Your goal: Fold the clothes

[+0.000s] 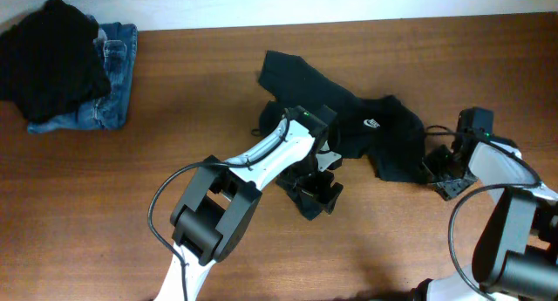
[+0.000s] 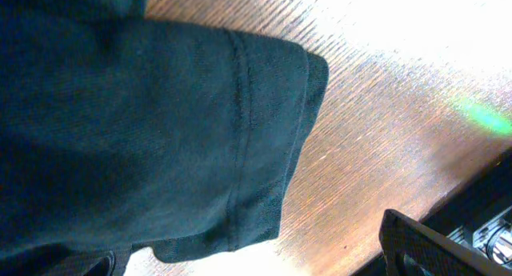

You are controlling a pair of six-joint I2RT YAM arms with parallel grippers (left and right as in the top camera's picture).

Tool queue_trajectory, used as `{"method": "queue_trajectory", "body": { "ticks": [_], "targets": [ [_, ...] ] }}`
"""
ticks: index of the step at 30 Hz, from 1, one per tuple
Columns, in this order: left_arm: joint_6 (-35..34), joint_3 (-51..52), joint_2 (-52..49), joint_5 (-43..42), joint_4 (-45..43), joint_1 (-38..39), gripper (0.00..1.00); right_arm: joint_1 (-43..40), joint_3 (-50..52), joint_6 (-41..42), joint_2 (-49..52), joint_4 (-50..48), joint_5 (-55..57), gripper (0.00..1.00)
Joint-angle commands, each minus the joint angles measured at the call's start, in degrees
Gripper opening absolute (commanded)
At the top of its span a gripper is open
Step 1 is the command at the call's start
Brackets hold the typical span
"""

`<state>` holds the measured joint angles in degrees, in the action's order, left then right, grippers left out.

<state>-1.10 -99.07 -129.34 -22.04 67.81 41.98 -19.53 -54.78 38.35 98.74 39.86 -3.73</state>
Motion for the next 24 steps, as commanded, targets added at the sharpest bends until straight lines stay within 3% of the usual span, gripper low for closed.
{"method": "queue_trajectory", "body": {
  "ticks": [1,9,24],
  "targets": [
    [1.2,0.6,-1.3,3.0,-1.9,-0.2,0.99,-0.4,0.5,-0.7,2.4,0.0,2.0,0.61],
    [1.2,0.8,-1.3,3.5,-2.1,-0.2,0.99,-0.3,0.5,-0.7,4.2,-0.9,1.8,0.60],
    [1.2,0.8,-1.3,3.9,-2.5,-0.2,0.99,4.3,0.5,-2.4,4.2,-5.1,-0.3,0.47]
  ]
}}
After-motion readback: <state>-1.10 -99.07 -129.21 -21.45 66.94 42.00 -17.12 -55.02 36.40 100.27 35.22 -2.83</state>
